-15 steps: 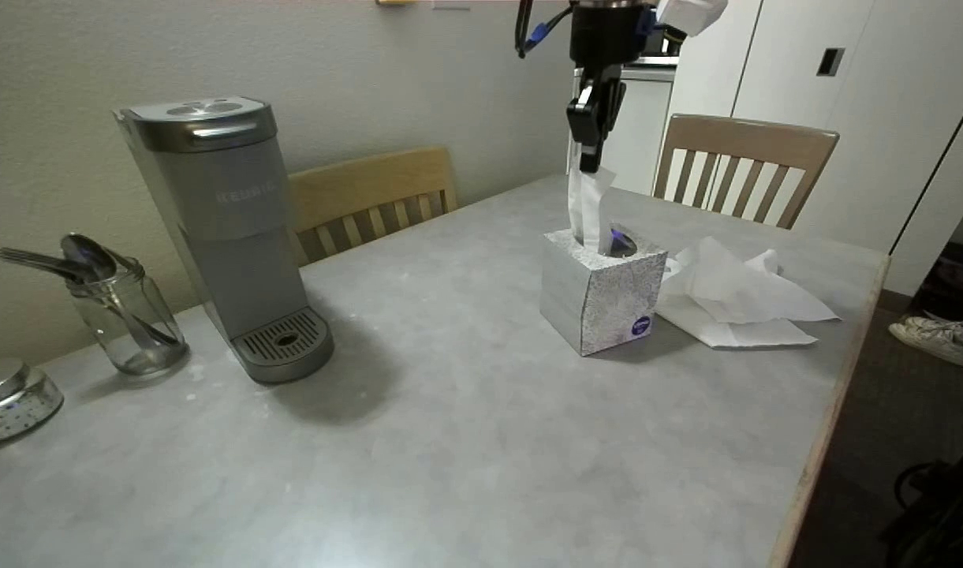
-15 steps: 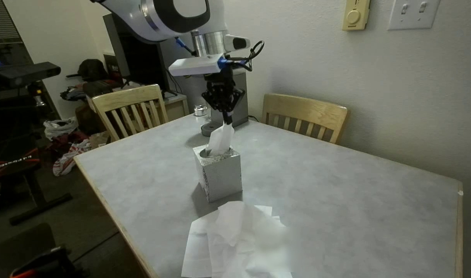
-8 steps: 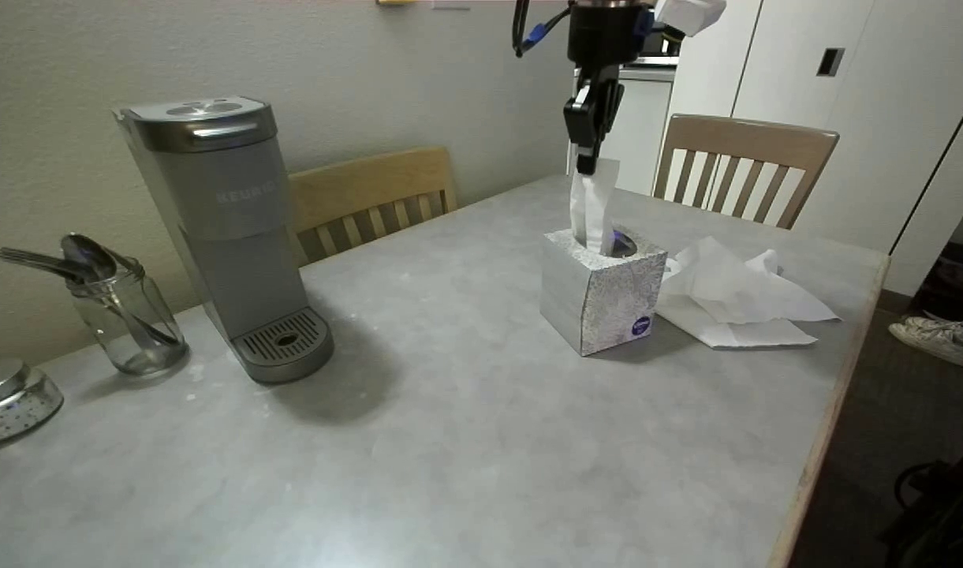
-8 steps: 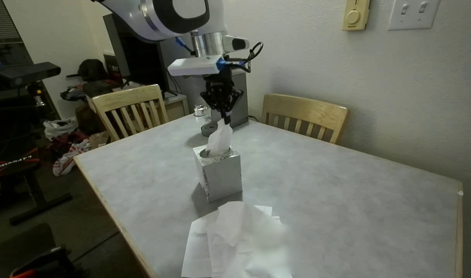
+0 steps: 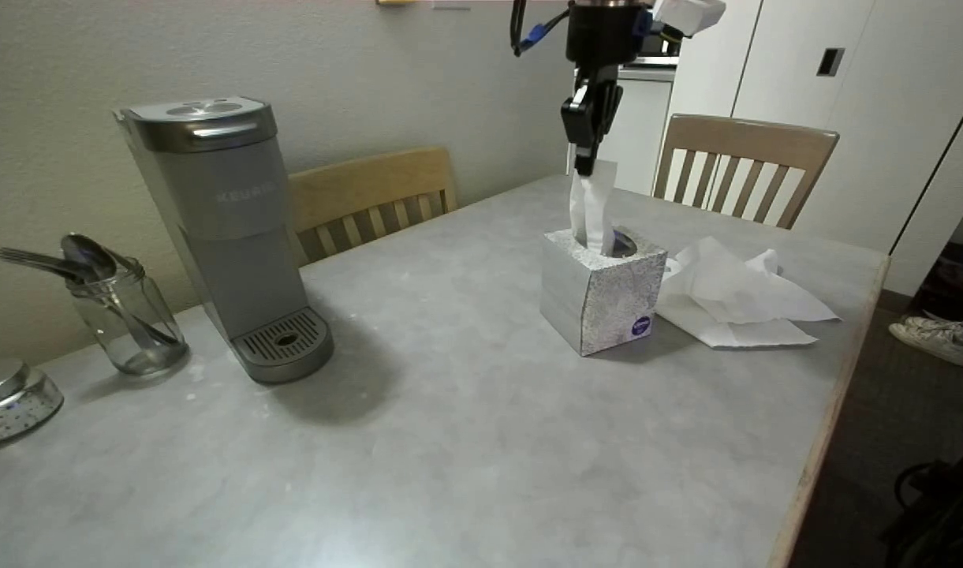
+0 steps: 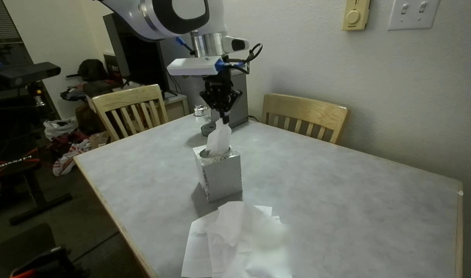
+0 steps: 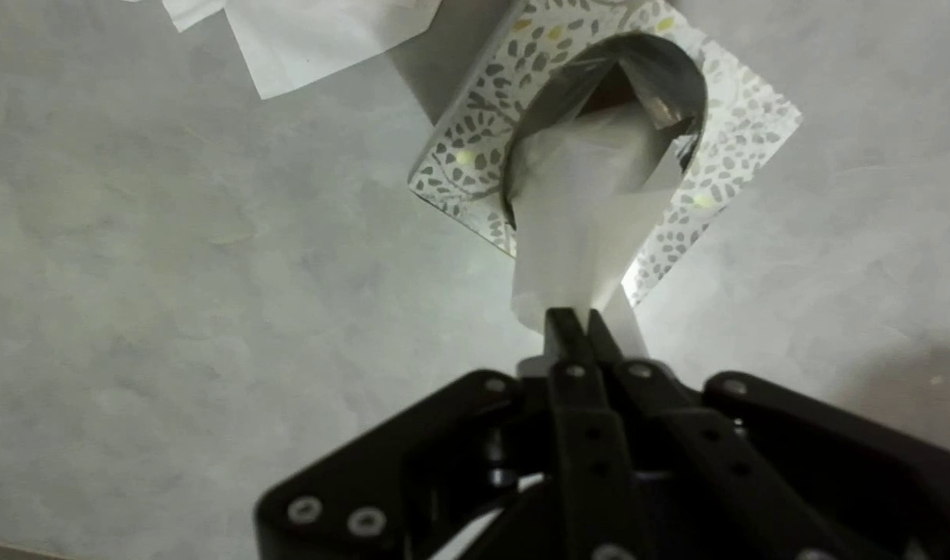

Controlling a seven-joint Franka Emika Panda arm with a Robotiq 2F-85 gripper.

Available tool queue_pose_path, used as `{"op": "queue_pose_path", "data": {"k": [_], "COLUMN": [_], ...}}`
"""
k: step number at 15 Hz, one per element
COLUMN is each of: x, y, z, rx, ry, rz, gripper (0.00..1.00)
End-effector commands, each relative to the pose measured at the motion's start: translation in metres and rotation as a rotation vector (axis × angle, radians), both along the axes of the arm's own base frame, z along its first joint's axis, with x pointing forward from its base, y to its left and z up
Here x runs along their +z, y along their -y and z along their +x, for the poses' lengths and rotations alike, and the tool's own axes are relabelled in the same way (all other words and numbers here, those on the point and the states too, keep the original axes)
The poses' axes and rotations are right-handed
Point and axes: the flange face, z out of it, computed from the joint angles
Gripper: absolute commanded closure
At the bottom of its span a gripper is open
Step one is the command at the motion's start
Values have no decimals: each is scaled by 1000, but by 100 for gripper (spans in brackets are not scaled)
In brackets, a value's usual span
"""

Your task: Pull out on tissue square from the box and place it on the table

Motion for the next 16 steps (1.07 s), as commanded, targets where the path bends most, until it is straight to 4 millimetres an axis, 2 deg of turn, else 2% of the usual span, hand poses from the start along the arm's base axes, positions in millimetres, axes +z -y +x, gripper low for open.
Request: {"op": "queue_pose_path", "data": {"k": [1, 2, 4, 6, 10, 13, 16], "x": [50, 53, 85, 122, 176, 189, 176], "y": [-6, -7, -12, -13, -8, 8, 44], "z": [-43, -46, -63, -90, -123, -130, -130], "rx": [12, 13, 16, 12, -1, -7, -64], "ry": [-24, -36, -29, -37, -8, 30, 24], "rz": [26, 26, 39, 63, 69, 58, 52], "gripper": [100, 100, 100, 100, 100, 100, 100]}}
